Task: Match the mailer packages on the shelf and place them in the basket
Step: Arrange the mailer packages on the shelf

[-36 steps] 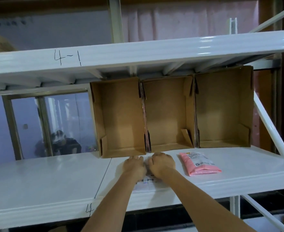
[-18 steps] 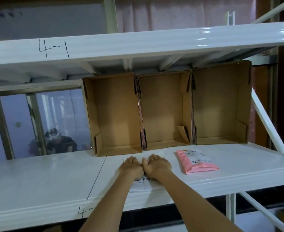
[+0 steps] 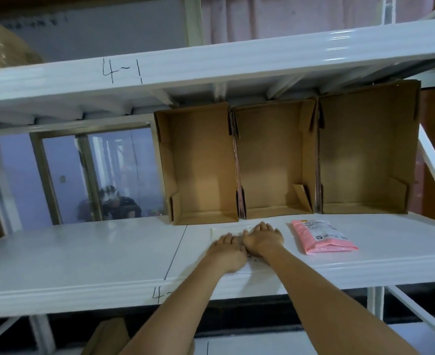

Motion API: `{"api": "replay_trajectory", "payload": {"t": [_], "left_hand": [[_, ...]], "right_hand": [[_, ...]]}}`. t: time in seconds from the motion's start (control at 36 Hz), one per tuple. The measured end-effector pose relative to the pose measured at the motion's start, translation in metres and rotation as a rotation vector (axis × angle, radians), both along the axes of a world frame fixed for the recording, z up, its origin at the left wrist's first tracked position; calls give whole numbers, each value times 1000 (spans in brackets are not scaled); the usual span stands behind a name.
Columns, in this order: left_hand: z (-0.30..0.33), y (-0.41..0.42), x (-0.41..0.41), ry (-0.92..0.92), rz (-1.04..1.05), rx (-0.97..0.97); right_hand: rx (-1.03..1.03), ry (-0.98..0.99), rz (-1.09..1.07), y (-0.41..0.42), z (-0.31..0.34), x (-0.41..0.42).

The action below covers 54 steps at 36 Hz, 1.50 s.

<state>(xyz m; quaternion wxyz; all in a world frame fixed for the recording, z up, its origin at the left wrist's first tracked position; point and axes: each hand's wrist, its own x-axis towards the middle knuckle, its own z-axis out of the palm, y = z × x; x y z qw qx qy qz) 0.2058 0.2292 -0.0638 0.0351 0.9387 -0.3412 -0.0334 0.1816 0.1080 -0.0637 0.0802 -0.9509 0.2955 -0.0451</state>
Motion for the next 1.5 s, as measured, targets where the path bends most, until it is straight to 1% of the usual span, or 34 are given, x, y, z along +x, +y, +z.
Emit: {"api": "replay_trajectory", "payload": {"t": [0.11,0.17,0.22,0.28,0.36,0.44,0.5,0.56,0.64,0.75,0.86,0.94,1.0,1.06,1.17,1.19,1.25,1.33,1.42,1.5], "left_hand": [[2,15,-18,13,-26,-45],[2,19,-19,4,-7,-59],[2,20,-18,-8,43,-96],[4,17,-20,-22,76,-130],[10,13,-24,-23,76,-114],[10,16,-22,-17,17,-159],[6,22,-23,-14,-21,-125],[3,30,-18,-17,-4,-81],[4,40,-14,-26,7,-43],[4,47,-17,-6,13,-29],[6,46,-17,-11,20,-26],[12,41,-16,-47,49,-47],[18,34,-15,-61,78,-64],[23,26,-13,-102,107,-64],[22,3,-7,-162,148,-85],[21,-1,-5,-152,139,-110],[18,-8,1,-118,94,-177],[14,-12,7,-37,8,-193],[8,-12,11,-31,-36,-140],[5,-11,16,-27,-30,-133]], "right_hand": [[32,-62,32,7,3,-6],[81,-104,130,18,7,-13],[173,-135,262,33,9,-23],[241,-145,330,46,9,-34],[172,-144,373,48,7,-45],[99,-114,377,40,4,-53],[13,-34,370,35,-1,-57],[-29,14,333,28,-4,-60],[-26,53,298,18,-3,-70],[-57,81,327,19,-1,-77],[-32,78,338,18,1,-75],[0,99,293,13,9,-68],[41,85,261,12,20,-63],[40,48,239,13,30,-60],[-145,-134,198,18,37,-47],[-141,-181,206,19,33,-41],[-38,-252,255,22,24,-29],[157,-253,341,27,14,-23],[177,-186,357,25,8,-23],[168,-146,363,28,12,-21]]}}
